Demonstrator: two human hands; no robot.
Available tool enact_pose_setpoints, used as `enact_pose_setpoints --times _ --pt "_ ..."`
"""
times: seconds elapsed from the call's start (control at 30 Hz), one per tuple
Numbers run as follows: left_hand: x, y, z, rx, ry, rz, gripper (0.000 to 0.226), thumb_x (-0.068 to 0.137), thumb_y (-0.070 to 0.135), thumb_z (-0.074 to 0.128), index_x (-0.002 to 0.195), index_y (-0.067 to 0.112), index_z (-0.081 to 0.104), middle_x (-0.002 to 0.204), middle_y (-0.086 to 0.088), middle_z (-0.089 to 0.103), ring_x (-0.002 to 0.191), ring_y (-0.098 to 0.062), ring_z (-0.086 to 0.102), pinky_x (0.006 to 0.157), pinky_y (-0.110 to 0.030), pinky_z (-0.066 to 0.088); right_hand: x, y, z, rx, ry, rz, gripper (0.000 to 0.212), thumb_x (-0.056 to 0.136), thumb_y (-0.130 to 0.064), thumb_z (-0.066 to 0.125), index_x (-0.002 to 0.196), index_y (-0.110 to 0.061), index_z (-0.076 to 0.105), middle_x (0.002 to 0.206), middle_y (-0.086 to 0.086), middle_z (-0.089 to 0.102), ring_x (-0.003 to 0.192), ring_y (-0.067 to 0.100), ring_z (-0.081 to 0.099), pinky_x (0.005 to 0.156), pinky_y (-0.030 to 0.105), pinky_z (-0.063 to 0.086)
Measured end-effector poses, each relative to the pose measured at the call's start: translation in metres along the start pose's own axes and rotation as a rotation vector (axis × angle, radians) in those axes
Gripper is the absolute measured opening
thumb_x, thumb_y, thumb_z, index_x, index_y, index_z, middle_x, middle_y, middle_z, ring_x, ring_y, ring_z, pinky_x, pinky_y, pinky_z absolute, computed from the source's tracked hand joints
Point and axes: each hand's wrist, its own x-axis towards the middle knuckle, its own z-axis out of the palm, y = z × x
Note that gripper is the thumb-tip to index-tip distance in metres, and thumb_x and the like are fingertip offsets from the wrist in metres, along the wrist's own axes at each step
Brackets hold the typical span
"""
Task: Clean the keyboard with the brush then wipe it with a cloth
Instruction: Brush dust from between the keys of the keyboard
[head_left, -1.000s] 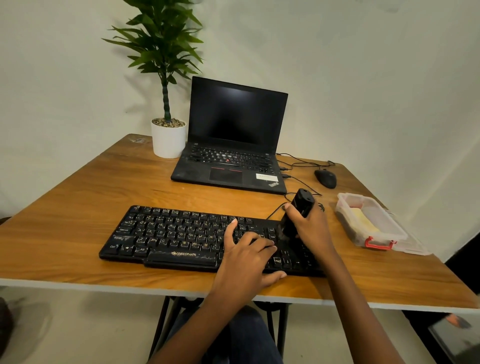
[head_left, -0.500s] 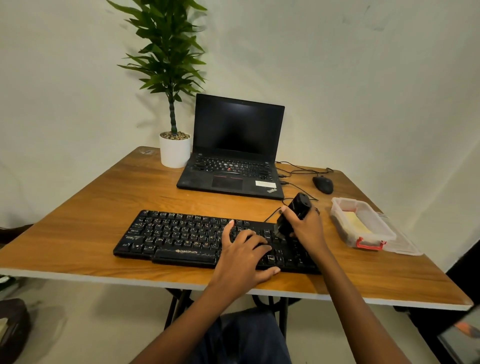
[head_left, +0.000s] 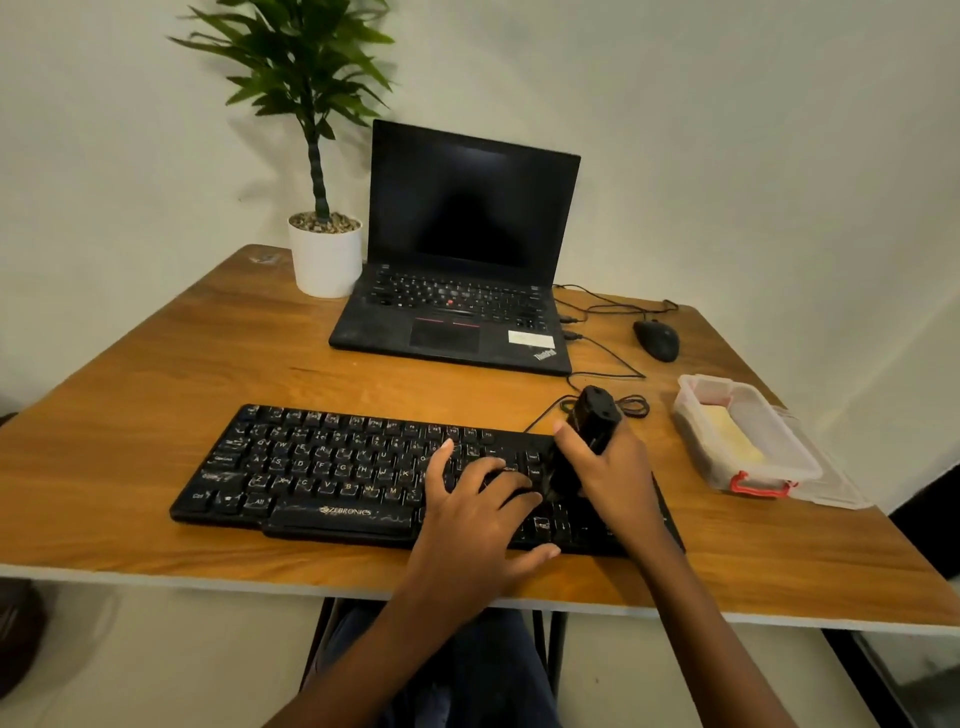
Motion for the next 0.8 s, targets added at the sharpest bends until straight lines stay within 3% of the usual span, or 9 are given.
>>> enact_pose_setpoints --times 0.13,0.27,0.4,0.53,0.67,0.8 --pt "0.000 -0.001 -0.001 -0.003 -0.006 0.006 0.045 0.080 0.066 0.046 0.097 0.032 0.069 0.105 0.016 0.065 0.108 -0.012 0.057 0.109 -0.052 0.015 0.006 0.006 -0.012 0.012 -0.024 0.044 0.017 0.085 -0.032 0.062 0.081 -0.017 0.054 0.073 -0.001 0.060 0.070 0.018 0.062 0.058 0.033 0.049" --pt "0.000 -0.003 -0.002 0.020 -0.029 0.015 0.047 0.082 0.065 0.041 0.098 0.032 0.070 0.105 0.017 0.065 0.109 -0.012 0.057 0.107 -0.053 0.016 0.018 -0.002 -0.004 0.023 0.007 0.023 0.023 0.086 -0.034 0.061 0.082 -0.013 0.054 0.072 0.002 0.061 0.063 0.016 0.061 0.049 0.022 0.045" --pt "-0.001 -0.003 -0.003 0.034 -0.038 0.027 0.047 0.083 0.064 0.041 0.098 0.031 0.070 0.104 0.017 0.066 0.109 -0.013 0.057 0.106 -0.055 0.018 0.012 -0.006 0.006 0.124 -0.124 0.034 0.025 0.086 -0.031 0.060 0.089 -0.006 0.057 0.079 0.007 0.063 0.068 0.017 0.063 0.047 0.021 0.047" --pt "-0.001 -0.004 -0.004 0.030 -0.055 0.029 0.046 0.084 0.064 0.040 0.099 0.032 0.070 0.106 0.017 0.065 0.110 -0.013 0.056 0.107 -0.054 0.016 0.020 -0.005 -0.008 0.006 -0.123 0.035 0.017 0.087 -0.028 0.060 0.083 -0.012 0.056 0.074 0.004 0.061 0.063 0.011 0.059 0.043 0.015 0.044" --pt "-0.001 -0.004 -0.004 0.030 -0.068 0.037 0.045 0.084 0.063 0.040 0.098 0.032 0.069 0.105 0.016 0.064 0.110 -0.013 0.055 0.108 -0.053 0.014 0.028 -0.004 0.000 -0.093 -0.032 -0.017 0.020 0.086 -0.033 0.060 0.083 -0.015 0.054 0.072 0.001 0.060 0.065 0.013 0.060 0.051 0.020 0.043" --pt "0.000 -0.003 -0.005 0.042 -0.063 0.043 0.045 0.085 0.062 0.039 0.096 0.032 0.070 0.103 0.016 0.063 0.109 -0.013 0.053 0.108 -0.053 0.015 0.019 -0.006 0.005 0.001 -0.072 -0.028 0.024 0.086 -0.033 0.061 0.091 -0.009 0.056 0.078 0.007 0.062 0.072 0.019 0.062 0.059 0.033 0.051"
